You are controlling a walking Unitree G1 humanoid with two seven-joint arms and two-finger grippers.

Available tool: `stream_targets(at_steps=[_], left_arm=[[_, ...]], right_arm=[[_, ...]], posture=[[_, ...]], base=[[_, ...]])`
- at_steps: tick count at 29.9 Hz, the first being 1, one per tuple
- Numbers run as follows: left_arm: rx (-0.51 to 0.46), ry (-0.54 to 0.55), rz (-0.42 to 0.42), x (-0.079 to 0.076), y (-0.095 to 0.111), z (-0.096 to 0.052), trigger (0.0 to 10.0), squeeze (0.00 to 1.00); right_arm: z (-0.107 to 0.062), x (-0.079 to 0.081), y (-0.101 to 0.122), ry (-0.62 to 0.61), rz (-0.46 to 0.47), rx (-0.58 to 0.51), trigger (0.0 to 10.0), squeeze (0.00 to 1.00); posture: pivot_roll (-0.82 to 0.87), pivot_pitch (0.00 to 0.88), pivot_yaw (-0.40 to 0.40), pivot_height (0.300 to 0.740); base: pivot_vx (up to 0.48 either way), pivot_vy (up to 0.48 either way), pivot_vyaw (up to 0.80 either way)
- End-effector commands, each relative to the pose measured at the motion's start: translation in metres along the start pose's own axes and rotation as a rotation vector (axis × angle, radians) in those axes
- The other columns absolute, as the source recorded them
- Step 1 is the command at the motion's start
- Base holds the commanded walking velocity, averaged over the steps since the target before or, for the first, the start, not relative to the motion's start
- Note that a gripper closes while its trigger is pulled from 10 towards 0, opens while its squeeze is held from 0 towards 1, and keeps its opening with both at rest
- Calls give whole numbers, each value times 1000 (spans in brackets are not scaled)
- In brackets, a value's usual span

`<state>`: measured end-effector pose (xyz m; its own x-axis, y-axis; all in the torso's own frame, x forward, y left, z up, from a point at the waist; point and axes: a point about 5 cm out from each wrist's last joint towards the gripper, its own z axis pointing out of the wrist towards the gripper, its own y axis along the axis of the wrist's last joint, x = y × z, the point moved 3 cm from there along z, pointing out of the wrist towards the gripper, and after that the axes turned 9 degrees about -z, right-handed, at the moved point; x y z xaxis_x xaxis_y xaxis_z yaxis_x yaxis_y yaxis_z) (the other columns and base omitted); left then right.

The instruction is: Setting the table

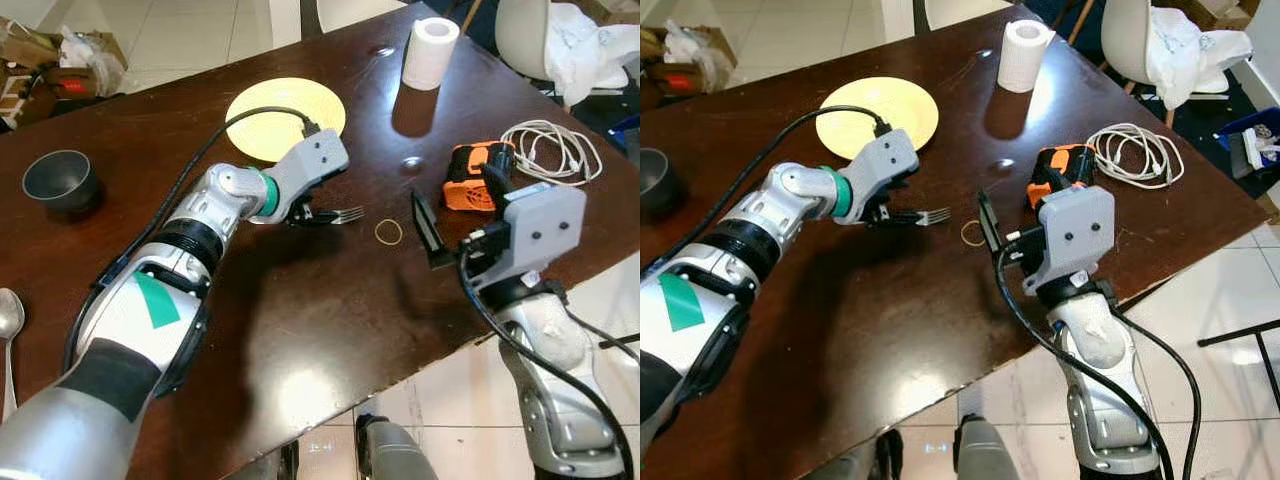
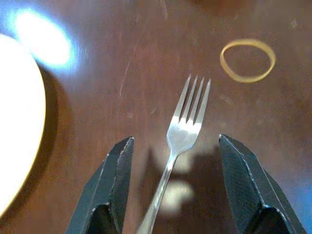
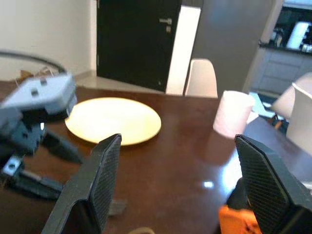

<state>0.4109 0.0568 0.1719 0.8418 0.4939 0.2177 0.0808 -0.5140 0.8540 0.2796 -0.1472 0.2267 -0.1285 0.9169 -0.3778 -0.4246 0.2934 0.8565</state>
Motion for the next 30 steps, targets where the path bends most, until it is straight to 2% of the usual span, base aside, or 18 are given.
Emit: stream_targets(at_steps=[1,8,14,20,30], left_arm=[[53,-5,-33,1,-9,-1,10000,0],[105,0,-45,-4,-19,4,10000,0],[67,22,-144,-10,-15,12,10000,0],[93,-13,-122,-17,-15,16,10000,0],[118,8,-103,-18,-18,19,10000,0]], right_arm=[[2,5,10,19,2,-26,10000,0],[1,-1,15,-31,7,-28,10000,0],[-2,-2,19,-56,14,-29,10000,0],[-3,1,19,-63,25,-16,10000,0],[-6,2,19,-89,40,-5,10000,0]], posture=[[-94,135,125,740],[-107,146,137,740],[-116,152,147,740],[-117,165,168,740],[-124,170,185,740]], base=[[0,0,0],[0,0,0],[0,0,0],[0,0,0],[0,0,0]])
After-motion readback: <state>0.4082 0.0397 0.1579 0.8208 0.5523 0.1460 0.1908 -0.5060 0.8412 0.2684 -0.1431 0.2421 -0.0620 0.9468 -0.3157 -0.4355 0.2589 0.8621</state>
